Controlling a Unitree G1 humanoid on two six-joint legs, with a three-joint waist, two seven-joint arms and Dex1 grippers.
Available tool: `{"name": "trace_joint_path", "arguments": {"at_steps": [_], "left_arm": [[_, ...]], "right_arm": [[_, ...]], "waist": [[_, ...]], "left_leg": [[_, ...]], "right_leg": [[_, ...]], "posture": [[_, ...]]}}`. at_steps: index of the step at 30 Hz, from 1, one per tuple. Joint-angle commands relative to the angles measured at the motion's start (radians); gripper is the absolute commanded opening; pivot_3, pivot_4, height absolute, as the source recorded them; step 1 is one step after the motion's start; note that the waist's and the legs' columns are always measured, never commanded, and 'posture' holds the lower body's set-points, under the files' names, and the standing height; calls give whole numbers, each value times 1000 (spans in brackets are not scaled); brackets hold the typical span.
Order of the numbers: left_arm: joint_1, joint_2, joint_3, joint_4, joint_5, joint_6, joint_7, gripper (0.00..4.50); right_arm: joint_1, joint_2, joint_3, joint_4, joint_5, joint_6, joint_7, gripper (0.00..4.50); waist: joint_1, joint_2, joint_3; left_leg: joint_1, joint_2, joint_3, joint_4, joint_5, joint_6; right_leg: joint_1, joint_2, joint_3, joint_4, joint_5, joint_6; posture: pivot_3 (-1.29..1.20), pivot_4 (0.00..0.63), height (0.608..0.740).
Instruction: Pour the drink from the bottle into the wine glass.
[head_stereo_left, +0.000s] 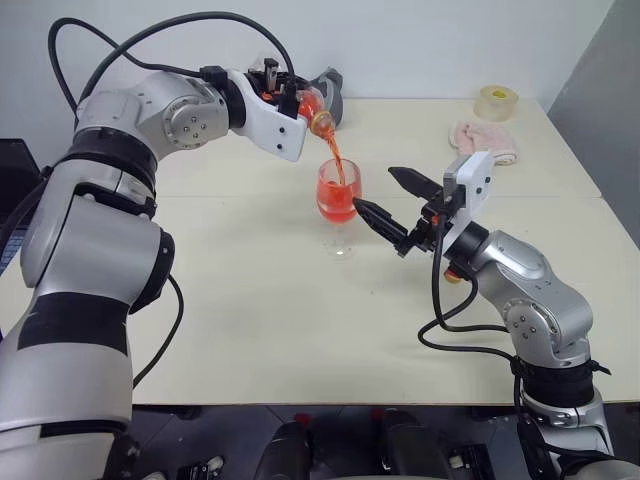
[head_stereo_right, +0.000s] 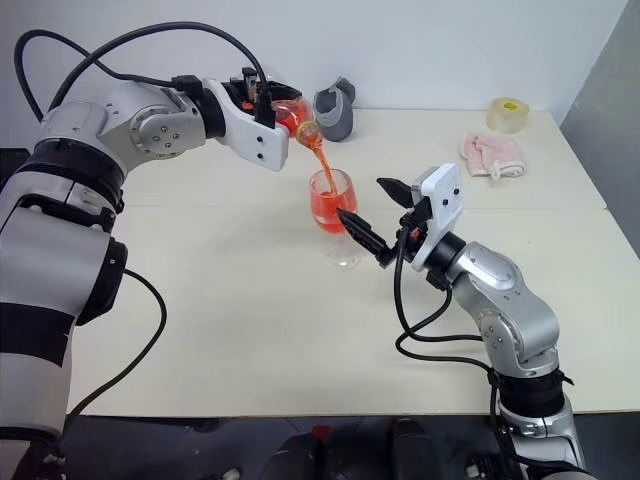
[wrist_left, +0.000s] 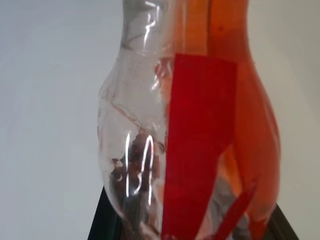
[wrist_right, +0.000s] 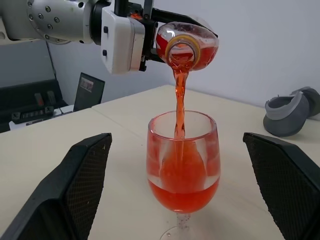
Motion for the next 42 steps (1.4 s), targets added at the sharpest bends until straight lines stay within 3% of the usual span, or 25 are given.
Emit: {"name": "trace_joint_path", "arguments": {"at_steps": [1, 10, 17, 24, 30, 36, 42], "left_arm": [[-53, 17, 3, -6, -4, 8, 21, 1133], [-53, 15, 5, -3, -18, 15, 12, 1133], [-24, -6, 77, 3, -120, 16, -100, 1133], [53, -82, 299, -3, -419, 69, -479, 1133], [81, -122, 447, -30, -598, 216, -635, 1133], [98, -138, 581, -61, -740, 418, -678, 1133], [192, -117, 686, -132, -842, 595, -600, 1133]], "right_arm": [[-10, -2, -11, -46, 8, -17, 3, 4500], [-18, -6, -13, -33, 5, -17, 5, 4500], [-18, -8, -16, -34, 6, -13, 3, 4500], [-14, -15, -21, -33, 8, -10, 4, 4500], [-15, -20, -24, -28, 10, -9, 6, 4500], [-10, -27, -25, -36, 14, -3, 11, 4500], [54, -114, -4, -115, 9, 2, 71, 4500]], "waist": [[0, 0, 0], [0, 0, 0], [0, 0, 0], [-2, 0, 0], [-15, 0, 0], [-25, 0, 0], [-26, 0, 0]], "left_leg": [[0, 0, 0, 0, 0, 0], [0, 0, 0, 0, 0, 0], [0, 0, 0, 0, 0, 0], [0, 0, 0, 2, 0, 0], [-1, 0, 0, 8, 0, 0], [-1, 0, -1, 10, 0, 0], [-1, 0, -1, 10, 0, 0]], "right_leg": [[0, 0, 0, 0, 0, 0], [0, 0, 0, 0, 0, 0], [0, 0, 0, 0, 0, 0], [0, 0, 0, 2, 0, 0], [0, 0, 0, 5, 0, 0], [0, 0, 0, 9, 0, 0], [-1, 0, 0, 10, 0, 0]], "posture": [[0, 150, 740], [0, 150, 740], [0, 150, 740], [0, 150, 740], [0, 150, 740], [0, 150, 740], [0, 150, 740]]}}
